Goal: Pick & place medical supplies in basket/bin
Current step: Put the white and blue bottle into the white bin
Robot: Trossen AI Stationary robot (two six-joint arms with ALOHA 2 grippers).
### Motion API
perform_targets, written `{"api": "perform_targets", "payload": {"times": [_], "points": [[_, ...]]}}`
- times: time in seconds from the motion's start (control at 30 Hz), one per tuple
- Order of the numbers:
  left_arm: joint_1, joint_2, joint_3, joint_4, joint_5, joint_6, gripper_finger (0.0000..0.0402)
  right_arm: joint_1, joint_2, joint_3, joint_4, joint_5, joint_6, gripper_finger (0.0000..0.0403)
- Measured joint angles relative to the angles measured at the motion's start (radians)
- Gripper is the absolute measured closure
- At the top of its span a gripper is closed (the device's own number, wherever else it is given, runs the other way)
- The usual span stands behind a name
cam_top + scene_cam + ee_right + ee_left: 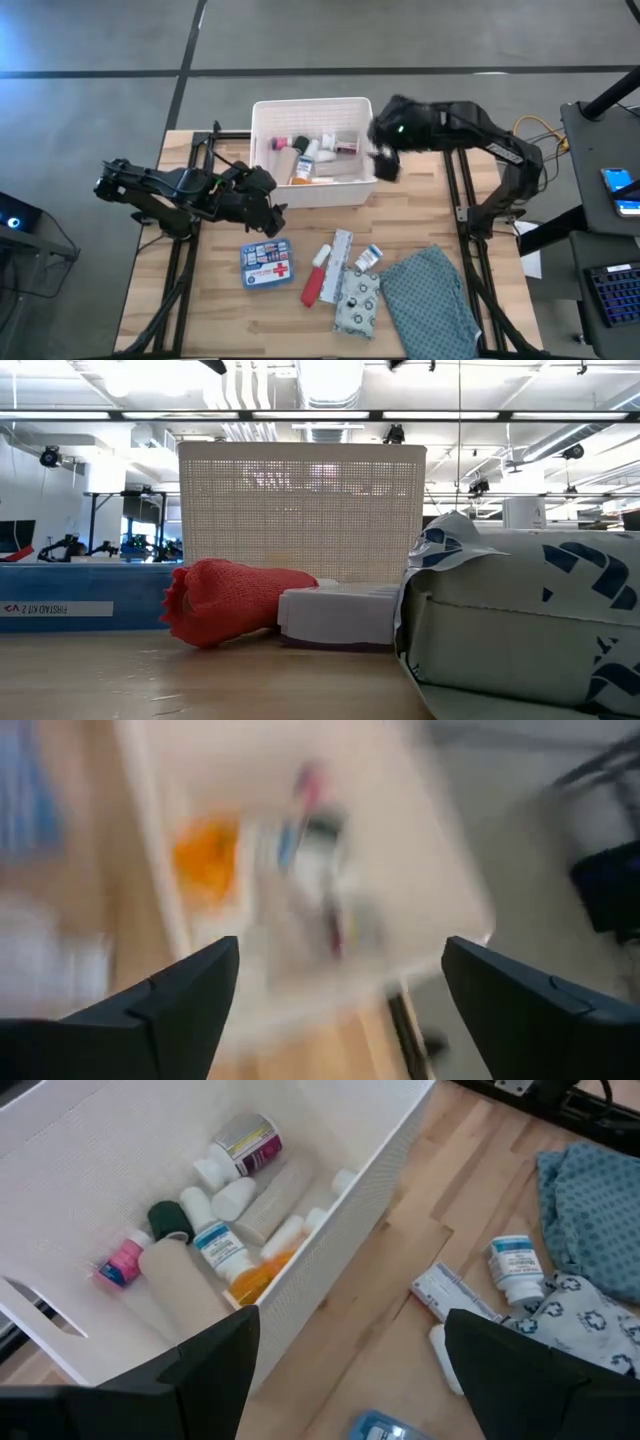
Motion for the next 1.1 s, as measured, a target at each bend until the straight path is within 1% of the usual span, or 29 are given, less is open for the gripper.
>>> {"api": "perform_targets", "payload": {"times": [0.07,0.2,0.23,0.43,0.57,0.7,0.73,0.9,1.0,1.1], "points": [[0.000,0.000,0.000,0.000,0.000,0.025,0.0107,0.027,0.001,-0.021,-0.122,-0.041,-0.062,0.0062],[0.002,0.000,-0.001,0.000,-0.014,0.058,0.0107,0.090,-0.040,-0.116,-0.217,-0.147,-0.100,0.0061],[0.002,0.000,-0.001,0.000,-0.015,0.064,0.0107,0.109,-0.056,-0.136,-0.229,-0.149,-0.102,0.0062],[0.003,0.000,-0.001,0.000,-0.015,0.084,0.0107,0.204,-0.150,-0.295,-0.210,-0.148,-0.099,0.0064],[0.003,0.000,-0.001,-0.006,-0.015,0.084,0.0107,0.239,-0.199,-0.451,-0.196,-0.167,-0.037,0.0064],[0.003,0.000,-0.002,-0.008,-0.014,0.084,0.0107,0.285,-0.223,-0.637,-0.062,-0.293,0.020,0.0064],[0.002,0.000,-0.002,-0.008,-0.014,0.084,0.0107,0.302,-0.226,-0.682,-0.022,-0.311,0.023,0.0064],[0.003,0.000,-0.002,-0.008,-0.013,0.081,0.0107,0.373,-0.224,-0.861,0.189,-0.301,-0.032,0.0061],[0.002,0.000,-0.002,-0.008,-0.011,0.049,0.0107,0.407,-0.224,-0.956,0.348,-0.302,-0.065,0.0049],[0.002,0.000,-0.002,-0.008,0.015,0.007,0.0107,0.429,-0.224,-1.043,0.495,-0.304,-0.080,0.0037]]}}
